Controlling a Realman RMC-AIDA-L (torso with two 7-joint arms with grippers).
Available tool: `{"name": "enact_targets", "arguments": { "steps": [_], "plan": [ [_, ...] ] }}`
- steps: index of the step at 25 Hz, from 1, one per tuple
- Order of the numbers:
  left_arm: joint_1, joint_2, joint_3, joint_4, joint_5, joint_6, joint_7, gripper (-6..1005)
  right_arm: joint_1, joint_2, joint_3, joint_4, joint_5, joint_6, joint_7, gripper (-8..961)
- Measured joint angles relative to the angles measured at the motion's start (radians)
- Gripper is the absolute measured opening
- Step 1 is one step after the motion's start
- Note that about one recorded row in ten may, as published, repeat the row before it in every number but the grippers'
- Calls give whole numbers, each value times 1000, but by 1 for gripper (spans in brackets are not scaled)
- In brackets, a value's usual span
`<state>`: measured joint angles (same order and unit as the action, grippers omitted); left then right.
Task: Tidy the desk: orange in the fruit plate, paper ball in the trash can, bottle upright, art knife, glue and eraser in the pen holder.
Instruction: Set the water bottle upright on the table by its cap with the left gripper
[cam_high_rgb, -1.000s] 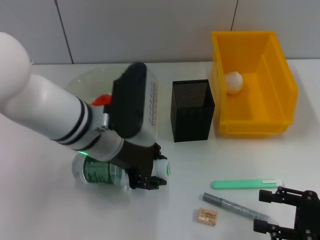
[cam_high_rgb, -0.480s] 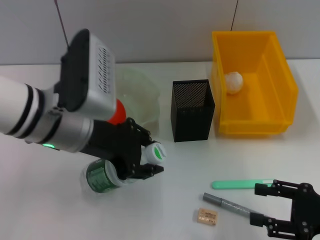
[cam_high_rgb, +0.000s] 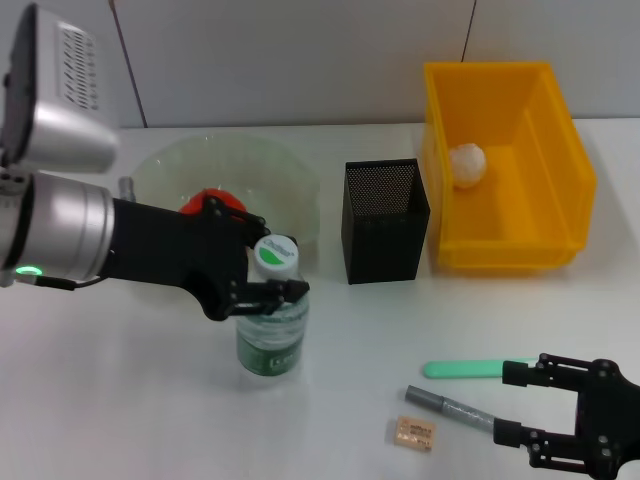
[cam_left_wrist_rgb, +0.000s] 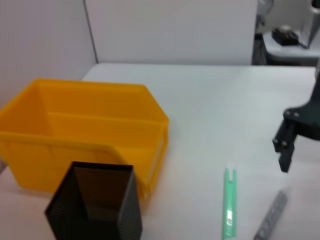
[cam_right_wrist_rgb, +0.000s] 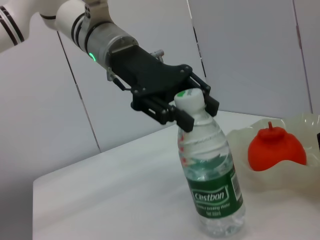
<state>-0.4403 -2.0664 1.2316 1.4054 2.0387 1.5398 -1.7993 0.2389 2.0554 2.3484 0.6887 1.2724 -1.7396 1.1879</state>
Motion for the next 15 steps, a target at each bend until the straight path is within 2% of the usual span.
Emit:
{"name": "enact_targets", "arguments": {
  "steps": [2,8,9,15],
  "plan": [
    [3,0,-31,-11,-14,8,-5,449,2,0,0,0,0,0,1,699],
    [4,0,-48,-19,-27,15,-7,449,7,0,0,0,-1,-4,3,699],
    [20,0,-95,-37,-75,43,-10,449,7,0,0,0,-1,-6,3,699],
    [46,0,-138,-56,-83,37,5,450,10,0,0,0,-1,-13,5,699]
  ]
}}
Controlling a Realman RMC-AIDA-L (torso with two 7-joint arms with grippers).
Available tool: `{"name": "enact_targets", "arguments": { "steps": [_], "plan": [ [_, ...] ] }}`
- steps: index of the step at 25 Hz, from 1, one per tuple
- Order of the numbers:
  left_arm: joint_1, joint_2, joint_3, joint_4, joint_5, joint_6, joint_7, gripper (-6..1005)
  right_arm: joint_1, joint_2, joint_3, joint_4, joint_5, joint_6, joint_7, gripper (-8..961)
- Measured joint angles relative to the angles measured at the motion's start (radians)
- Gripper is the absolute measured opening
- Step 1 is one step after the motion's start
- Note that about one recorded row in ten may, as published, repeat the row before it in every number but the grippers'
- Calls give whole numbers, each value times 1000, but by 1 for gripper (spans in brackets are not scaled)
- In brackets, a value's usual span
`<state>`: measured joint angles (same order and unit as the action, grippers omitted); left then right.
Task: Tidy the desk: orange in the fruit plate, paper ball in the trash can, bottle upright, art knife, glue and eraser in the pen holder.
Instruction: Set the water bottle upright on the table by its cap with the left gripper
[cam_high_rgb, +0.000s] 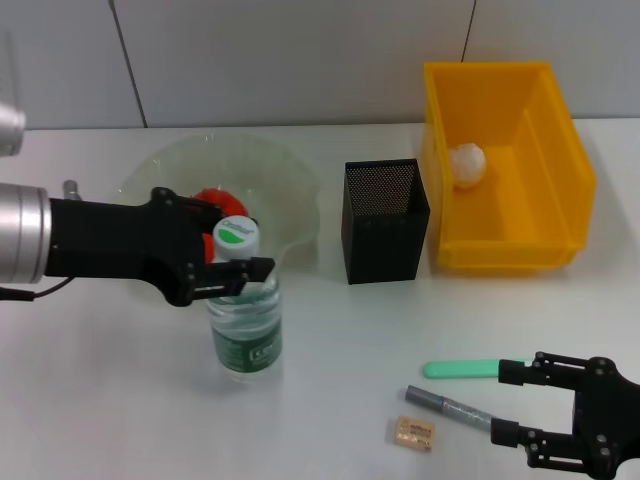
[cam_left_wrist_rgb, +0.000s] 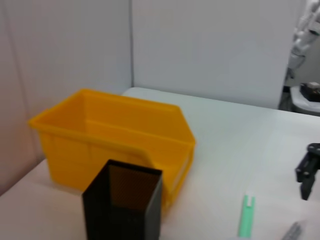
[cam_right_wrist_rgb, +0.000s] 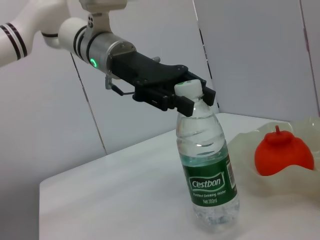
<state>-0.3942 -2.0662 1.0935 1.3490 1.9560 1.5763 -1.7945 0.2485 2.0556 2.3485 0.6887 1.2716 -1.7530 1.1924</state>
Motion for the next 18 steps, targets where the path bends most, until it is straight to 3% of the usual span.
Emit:
{"name": "enact_targets", "arguments": {
  "steps": [11,18],
  "plan": [
    [1,4,-117,-78,3,-5,61,452,2,0,0,0,0,0,7,699],
    [5,10,-145,-80,10,-9,65,453,6,0,0,0,0,-1,7,699]
  ]
}}
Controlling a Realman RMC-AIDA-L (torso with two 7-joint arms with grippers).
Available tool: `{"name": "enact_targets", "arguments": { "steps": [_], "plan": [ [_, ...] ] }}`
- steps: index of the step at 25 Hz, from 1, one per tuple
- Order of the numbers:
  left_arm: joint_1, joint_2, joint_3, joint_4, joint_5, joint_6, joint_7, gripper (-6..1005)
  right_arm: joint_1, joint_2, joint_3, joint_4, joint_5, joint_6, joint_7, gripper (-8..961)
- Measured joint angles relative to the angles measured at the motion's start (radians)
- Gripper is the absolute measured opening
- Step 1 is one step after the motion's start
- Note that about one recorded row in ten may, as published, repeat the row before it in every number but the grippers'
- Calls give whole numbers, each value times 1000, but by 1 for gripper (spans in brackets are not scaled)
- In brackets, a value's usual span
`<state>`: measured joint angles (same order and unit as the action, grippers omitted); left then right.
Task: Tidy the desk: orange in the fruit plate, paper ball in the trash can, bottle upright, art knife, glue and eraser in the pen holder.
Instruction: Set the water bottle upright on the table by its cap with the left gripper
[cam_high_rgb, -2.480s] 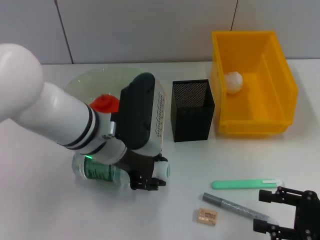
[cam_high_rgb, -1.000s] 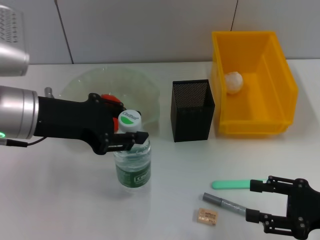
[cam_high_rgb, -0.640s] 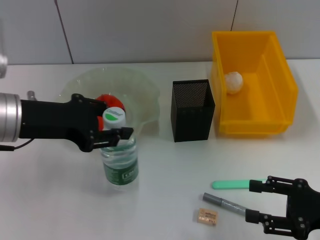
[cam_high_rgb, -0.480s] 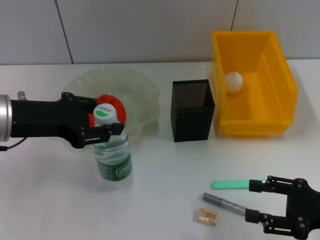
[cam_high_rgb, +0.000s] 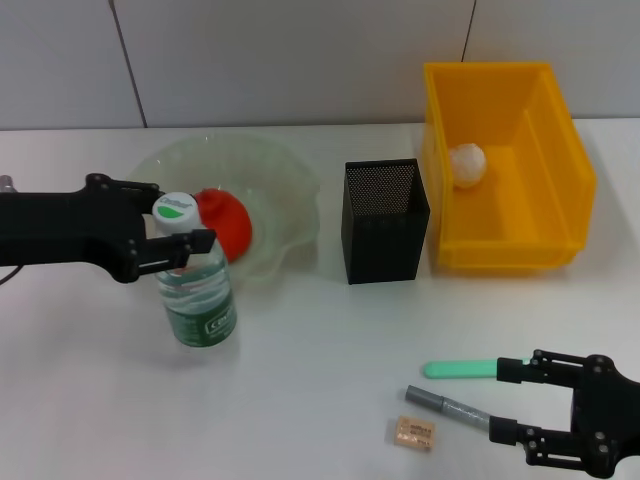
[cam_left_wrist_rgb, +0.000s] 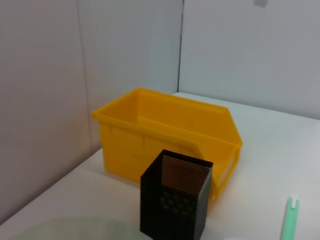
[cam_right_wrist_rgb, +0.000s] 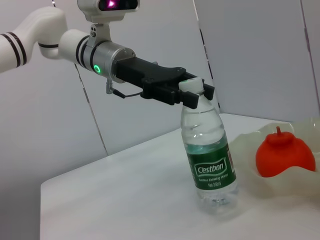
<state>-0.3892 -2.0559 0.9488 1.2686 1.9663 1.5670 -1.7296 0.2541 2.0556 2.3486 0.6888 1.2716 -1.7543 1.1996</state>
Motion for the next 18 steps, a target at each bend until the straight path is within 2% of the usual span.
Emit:
{"name": "enact_targets", "arguments": {
  "steps": [18],
  "plan": [
    [27,8,-80,-9,6,-5,11,457,7,1,0,0,-7,-7,0,699]
  ]
}}
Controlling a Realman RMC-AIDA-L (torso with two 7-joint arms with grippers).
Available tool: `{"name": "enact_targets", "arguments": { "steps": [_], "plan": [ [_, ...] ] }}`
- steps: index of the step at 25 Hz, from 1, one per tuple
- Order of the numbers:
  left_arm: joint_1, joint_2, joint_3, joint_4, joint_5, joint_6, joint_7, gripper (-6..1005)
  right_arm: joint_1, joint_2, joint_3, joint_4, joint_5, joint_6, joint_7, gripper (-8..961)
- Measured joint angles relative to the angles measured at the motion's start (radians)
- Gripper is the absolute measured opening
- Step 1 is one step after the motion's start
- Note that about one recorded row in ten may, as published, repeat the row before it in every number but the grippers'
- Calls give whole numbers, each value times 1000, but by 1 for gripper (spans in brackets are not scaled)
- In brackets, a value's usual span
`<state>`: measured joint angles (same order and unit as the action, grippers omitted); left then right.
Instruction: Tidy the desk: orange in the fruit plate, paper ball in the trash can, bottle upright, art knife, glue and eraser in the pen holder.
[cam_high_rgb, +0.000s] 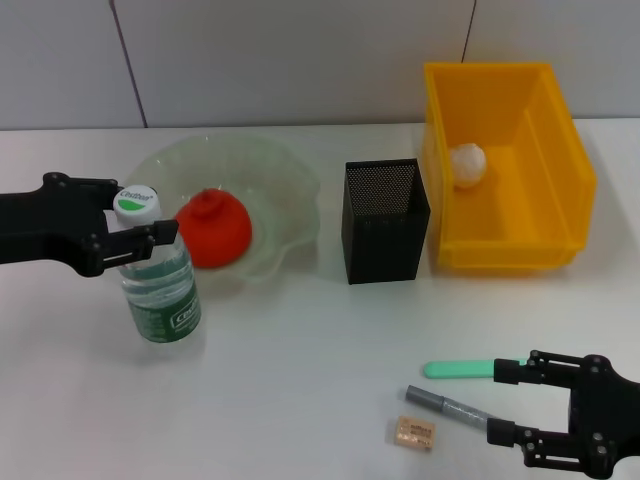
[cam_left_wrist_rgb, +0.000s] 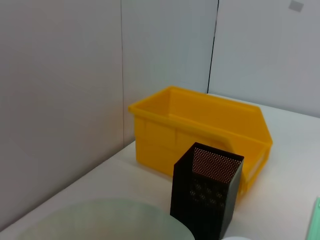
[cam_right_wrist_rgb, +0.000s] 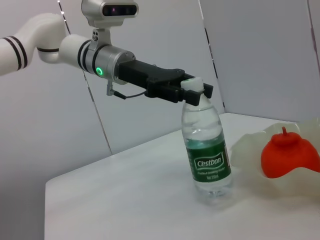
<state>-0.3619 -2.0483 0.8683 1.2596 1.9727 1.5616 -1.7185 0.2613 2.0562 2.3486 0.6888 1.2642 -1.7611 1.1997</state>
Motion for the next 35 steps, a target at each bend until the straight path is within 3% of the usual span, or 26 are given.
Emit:
{"name": "enact_targets", "arguments": {
  "steps": [32,35],
  "plan": [
    [13,-13,-8,-55,-19,-4,62,462,4,-1,0,0,0,-3,3,699],
    [12,-13,-9,-56,-21,-5,67,547,4,-1,0,0,0,-3,3,699]
  ]
}}
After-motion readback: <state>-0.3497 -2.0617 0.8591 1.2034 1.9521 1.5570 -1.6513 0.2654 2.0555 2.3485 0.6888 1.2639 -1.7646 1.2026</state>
